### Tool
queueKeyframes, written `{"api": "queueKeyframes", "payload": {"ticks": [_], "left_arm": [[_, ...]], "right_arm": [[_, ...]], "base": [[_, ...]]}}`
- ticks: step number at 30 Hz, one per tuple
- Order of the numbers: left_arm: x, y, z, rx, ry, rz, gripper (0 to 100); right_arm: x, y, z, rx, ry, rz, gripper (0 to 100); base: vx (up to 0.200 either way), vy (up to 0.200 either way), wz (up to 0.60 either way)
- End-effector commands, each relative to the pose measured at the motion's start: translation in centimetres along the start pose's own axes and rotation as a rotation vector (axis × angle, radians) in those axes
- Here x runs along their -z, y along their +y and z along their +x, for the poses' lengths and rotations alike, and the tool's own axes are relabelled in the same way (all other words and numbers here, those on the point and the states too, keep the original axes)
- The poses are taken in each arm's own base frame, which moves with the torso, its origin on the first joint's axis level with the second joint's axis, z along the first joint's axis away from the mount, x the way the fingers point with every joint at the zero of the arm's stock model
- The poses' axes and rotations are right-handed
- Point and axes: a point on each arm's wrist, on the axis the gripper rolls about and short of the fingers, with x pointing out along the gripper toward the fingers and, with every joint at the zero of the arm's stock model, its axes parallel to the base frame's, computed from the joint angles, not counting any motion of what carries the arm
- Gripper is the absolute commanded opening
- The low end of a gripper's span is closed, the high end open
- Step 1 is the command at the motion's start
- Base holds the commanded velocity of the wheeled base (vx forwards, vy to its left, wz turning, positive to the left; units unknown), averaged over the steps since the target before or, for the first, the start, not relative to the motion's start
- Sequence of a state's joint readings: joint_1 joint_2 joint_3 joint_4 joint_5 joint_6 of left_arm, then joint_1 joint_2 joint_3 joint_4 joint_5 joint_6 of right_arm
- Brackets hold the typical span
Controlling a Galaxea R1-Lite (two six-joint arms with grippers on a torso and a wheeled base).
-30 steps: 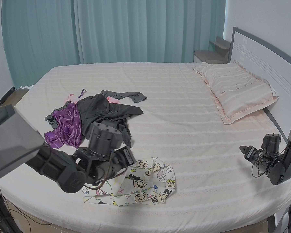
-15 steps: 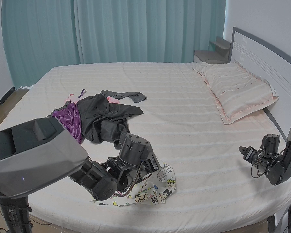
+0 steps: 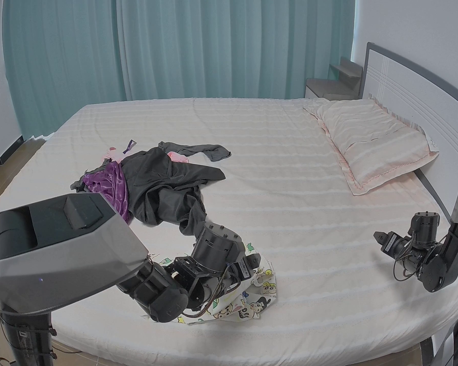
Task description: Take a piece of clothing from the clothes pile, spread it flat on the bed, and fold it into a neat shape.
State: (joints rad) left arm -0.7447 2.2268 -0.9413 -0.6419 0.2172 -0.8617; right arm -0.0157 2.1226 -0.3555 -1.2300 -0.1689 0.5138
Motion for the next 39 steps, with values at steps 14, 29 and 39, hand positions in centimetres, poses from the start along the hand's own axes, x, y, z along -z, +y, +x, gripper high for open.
{"api": "queueKeyframes", "payload": {"ticks": [14, 29, 39], "left_arm": [[-2.4, 5.2, -12.7, 0.071, -0.054, -0.236, 100], [-1.4, 10.3, -15.8, 0.104, 0.168, -0.486, 100], [-1.4, 10.9, -14.7, 0.073, 0.196, -0.505, 100]], "right_arm": [[1.4, 1.7, -1.0, -0.062, 0.013, -0.037, 100], [3.6, 3.7, -2.5, -0.138, 0.076, -0.069, 100], [4.1, 4.2, -2.8, -0.158, 0.09, -0.082, 100]], "base": [[0.0, 0.0, 0.0], [-0.027, 0.0, 0.0], [-0.08, 0.0, 0.0]]}}
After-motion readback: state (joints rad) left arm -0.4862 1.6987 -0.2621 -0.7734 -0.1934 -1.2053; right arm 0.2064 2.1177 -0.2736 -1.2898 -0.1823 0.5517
